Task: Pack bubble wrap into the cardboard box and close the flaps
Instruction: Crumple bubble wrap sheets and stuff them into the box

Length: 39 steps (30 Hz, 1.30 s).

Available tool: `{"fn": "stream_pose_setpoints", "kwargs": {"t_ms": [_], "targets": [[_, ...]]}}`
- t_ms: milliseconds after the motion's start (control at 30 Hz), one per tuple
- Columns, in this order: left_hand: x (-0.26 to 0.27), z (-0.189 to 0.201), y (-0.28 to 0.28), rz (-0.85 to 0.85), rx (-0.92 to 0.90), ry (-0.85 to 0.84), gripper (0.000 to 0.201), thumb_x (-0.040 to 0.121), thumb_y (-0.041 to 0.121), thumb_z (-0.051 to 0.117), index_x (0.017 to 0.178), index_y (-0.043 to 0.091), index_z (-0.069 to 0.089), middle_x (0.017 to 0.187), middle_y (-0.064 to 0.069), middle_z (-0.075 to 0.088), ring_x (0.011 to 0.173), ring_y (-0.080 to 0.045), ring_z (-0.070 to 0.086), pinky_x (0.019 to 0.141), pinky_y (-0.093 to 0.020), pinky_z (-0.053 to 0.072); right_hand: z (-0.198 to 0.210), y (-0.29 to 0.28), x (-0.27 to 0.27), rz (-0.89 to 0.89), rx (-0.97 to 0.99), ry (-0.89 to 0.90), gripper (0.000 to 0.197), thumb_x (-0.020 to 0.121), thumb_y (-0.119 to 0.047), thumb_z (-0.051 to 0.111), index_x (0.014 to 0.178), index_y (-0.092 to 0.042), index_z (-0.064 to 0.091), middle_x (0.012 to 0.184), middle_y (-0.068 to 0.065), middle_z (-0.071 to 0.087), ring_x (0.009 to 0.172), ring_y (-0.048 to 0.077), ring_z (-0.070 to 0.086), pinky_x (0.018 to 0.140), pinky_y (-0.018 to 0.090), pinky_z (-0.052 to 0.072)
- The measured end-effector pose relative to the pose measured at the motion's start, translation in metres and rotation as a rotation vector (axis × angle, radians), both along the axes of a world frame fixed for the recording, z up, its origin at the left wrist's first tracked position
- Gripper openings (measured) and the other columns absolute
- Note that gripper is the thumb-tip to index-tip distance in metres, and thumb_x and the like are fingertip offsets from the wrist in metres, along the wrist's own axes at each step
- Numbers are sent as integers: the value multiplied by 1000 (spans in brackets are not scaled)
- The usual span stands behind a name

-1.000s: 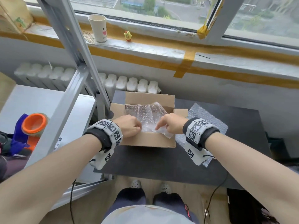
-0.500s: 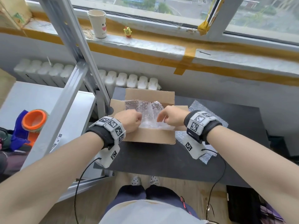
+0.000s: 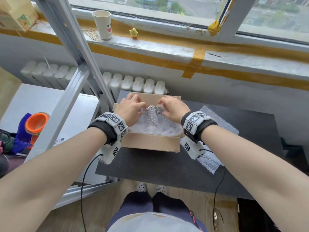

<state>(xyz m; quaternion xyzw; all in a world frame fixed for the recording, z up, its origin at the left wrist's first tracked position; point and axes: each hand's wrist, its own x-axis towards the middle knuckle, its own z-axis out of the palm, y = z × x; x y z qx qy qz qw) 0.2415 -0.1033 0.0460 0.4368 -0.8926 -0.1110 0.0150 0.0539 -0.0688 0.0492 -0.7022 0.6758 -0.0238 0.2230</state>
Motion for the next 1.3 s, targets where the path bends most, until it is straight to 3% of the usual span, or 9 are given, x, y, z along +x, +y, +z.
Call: {"fn": "stream_pose_setpoints", "kwargs": {"t_ms": [233,500,600,700,833,933,1000,1100,1300], "targets": [[7,-1,11,-186,20,94,15,85,13,63,95,16,75,98,-3,65,95,-24,54,73,-31,42,8,6,-6,83,-3,-94,24,84,-2,55,91,-15,73,95,4,70,80,16,58,78,35,54],[11,15,21,-82,419,-102,27,85,17,46,101,24,66,107,1,69,93,-17,60,83,-29,49,22,28,-9,215,347,117,46,80,-1,42,86,-32,75,81,-16,62,76,13,55,59,28,51],[7,16,25,-93,525,-221,32,93,21,39,111,24,65,124,-2,62,108,-20,55,87,-27,40,29,32,-5,183,470,132,37,81,-12,46,92,-34,74,91,-16,66,89,15,59,80,30,53],[4,9,24,-73,610,-307,37,98,30,32,119,26,61,137,-2,51,122,-20,47,100,-31,35,25,26,1,154,608,93,36,84,-35,50,100,-12,72,111,2,67,104,23,59,94,32,47],[-1,3,25,-8,637,-359,47,100,42,23,124,26,59,141,-1,48,128,-19,42,105,-33,28,13,22,8,129,725,111,37,89,-32,38,57,-15,46,68,5,50,65,23,43,77,33,37],[-6,-6,27,20,626,-411,56,99,49,17,132,21,51,145,-4,43,132,-21,39,108,-34,26,6,23,10,75,816,111,33,95,-38,29,98,-21,58,108,9,56,100,25,52,93,34,38],[-8,-14,28,48,606,-430,60,97,52,18,137,16,45,146,-7,41,134,-22,38,108,-35,26,8,27,16,40,839,124,54,98,-43,20,143,-17,34,151,8,33,137,24,33,113,35,27],[-9,-18,29,82,586,-427,60,97,52,20,134,13,46,142,-6,43,128,-25,42,104,-37,31,9,30,20,48,801,210,60,98,-46,15,148,-13,21,157,10,21,143,23,24,114,34,21],[-2,-26,33,-112,351,-545,53,98,42,13,119,18,56,131,-7,44,120,-21,33,102,-42,21,17,30,10,52,648,8,47,99,-30,26,121,-6,61,129,14,56,111,29,56,101,37,42]]}}
